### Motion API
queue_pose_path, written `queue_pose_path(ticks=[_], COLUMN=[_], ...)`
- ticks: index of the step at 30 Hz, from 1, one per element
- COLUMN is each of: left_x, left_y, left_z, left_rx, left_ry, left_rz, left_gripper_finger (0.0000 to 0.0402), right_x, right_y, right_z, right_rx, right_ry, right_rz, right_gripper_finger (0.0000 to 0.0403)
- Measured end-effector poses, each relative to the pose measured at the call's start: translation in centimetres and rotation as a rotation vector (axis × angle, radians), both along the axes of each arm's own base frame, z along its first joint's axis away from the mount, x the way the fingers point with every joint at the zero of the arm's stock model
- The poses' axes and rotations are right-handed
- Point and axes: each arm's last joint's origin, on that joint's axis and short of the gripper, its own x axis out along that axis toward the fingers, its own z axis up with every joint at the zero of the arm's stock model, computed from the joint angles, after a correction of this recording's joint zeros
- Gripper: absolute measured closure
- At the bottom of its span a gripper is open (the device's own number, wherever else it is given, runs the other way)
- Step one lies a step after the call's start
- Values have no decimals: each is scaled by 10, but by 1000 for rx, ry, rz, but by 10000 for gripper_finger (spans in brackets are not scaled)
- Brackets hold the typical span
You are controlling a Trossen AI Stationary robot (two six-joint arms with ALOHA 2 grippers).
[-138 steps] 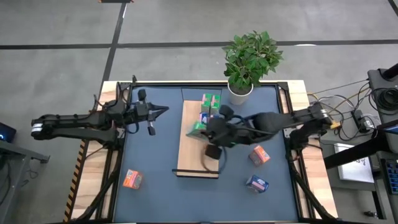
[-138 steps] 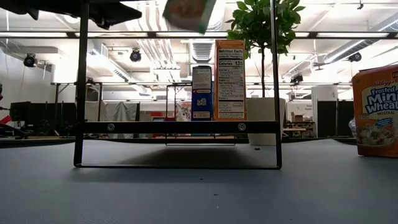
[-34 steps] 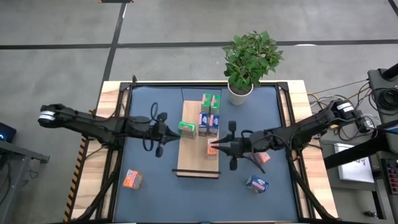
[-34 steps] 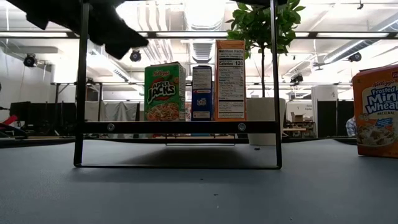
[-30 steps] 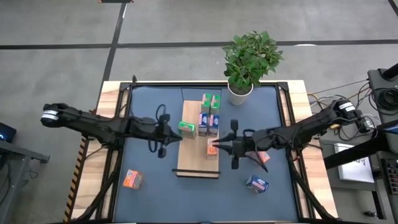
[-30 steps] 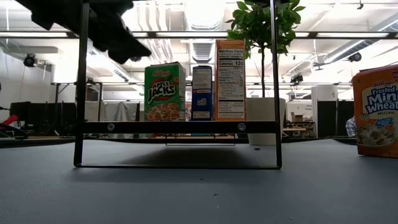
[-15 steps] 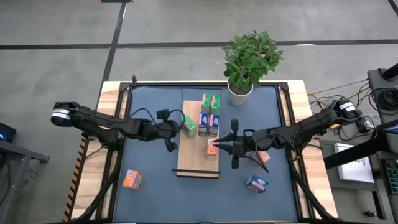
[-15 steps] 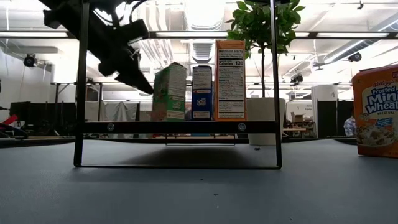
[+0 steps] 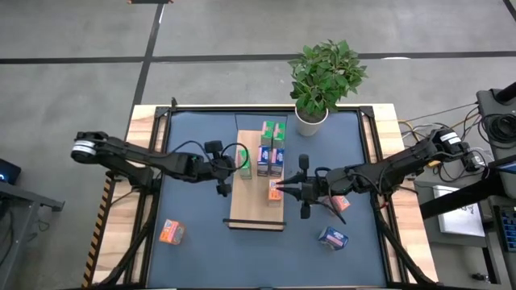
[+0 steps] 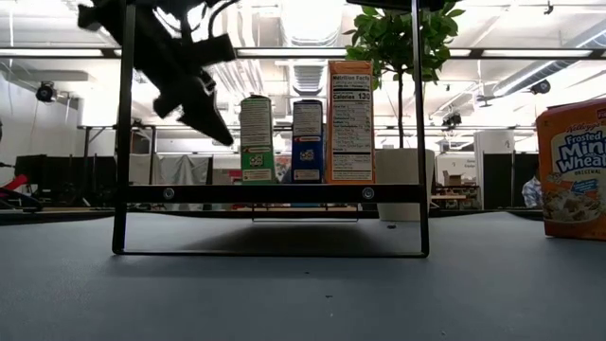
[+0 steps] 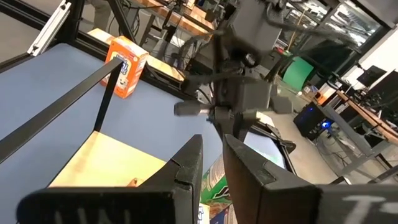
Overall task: Stack cereal on shelf
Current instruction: Put the green cereal box on the shelf aligned with the other green cereal box
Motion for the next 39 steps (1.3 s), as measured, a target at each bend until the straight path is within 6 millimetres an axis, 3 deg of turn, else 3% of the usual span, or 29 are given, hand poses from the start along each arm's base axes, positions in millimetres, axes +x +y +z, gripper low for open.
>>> queue_pose_path(ticks=[8, 15, 24, 32, 39], left_x=[2, 3, 6, 6, 9], left_y=[-18, -18, 1, 12, 21], left_z=[34, 51, 46, 26, 23], left_rx=[10, 70, 114, 111, 165], left_ry=[-26, -134, -211, -182, -162], left_rz=[-217, -338, -250, -204, -213], left_gripper_finger=[402, 402, 402, 402, 402], right_x=[0, 0, 0, 0, 0], right_y=[0, 0, 0, 0, 0], right_z=[-1, -1, -1, -1, -1], right_rx=[4, 5, 4, 12, 11], right_ry=[8, 10, 10, 10, 10], right_rz=[-2, -2, -2, -3, -3], right_gripper_finger=[349, 349, 349, 349, 349])
